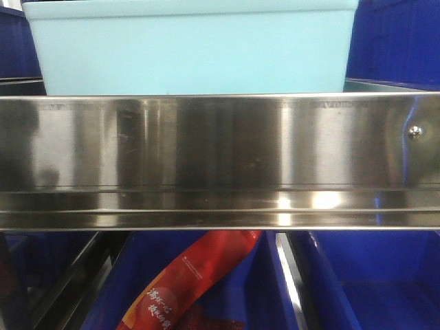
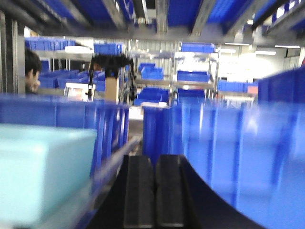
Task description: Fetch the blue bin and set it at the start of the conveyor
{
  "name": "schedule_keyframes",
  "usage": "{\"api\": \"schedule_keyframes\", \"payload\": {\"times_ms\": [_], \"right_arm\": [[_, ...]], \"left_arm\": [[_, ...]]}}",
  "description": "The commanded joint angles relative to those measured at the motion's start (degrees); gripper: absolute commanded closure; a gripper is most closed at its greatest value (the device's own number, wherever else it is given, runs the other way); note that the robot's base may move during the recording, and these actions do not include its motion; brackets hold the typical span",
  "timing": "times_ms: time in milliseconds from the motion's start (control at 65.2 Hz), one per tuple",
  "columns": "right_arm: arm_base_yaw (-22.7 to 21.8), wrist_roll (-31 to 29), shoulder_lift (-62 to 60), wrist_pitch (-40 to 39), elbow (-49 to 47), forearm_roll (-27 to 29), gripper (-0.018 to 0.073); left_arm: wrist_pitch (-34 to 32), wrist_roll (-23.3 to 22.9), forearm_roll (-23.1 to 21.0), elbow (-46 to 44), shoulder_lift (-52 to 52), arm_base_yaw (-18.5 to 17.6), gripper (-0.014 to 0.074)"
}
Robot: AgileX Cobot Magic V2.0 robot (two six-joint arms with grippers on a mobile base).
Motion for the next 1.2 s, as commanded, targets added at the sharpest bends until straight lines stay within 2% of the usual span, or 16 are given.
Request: {"api": "schedule_keyframes", "payload": {"times_ms": [0,215,353,521,720,904,1180], "right_arm": [[-0.03,-0.05,0.08,5.71,-6.88,0.20,0.0725],[-0.03,-0.05,9.36,18.49,-20.96,0.20,0.0725],[-0.03,-0.05,17.91,21.68,-28.15,0.20,0.0725],[-0.03,-0.05,27.74,25.86,-35.47,0.20,0.0725],[-0.03,-0.05,31.79,22.85,-38.30,0.20,0.0725],[-0.03,-0.05,31.79,21.70,-38.30,0.20,0.0725],[-0.03,-0.05,31.79,19.54,-38.30,0.20,0.0725]], "left_arm": [[4.18,0.21,0.74,-6.53,1.10,0.25,0.0707],[12.50,0.30,0.95,-20.11,12.64,0.25,0.0707],[17.74,0.57,2.53,-27.56,23.37,0.25,0.0707],[16.99,0.57,2.76,-32.04,33.28,0.25,0.0707],[14.38,0.57,1.98,-32.43,39.59,0.25,0.0707],[14.13,0.57,1.98,-32.43,41.45,0.25,0.0707],[9.63,0.57,1.98,-32.43,41.45,0.25,0.0707]]}}
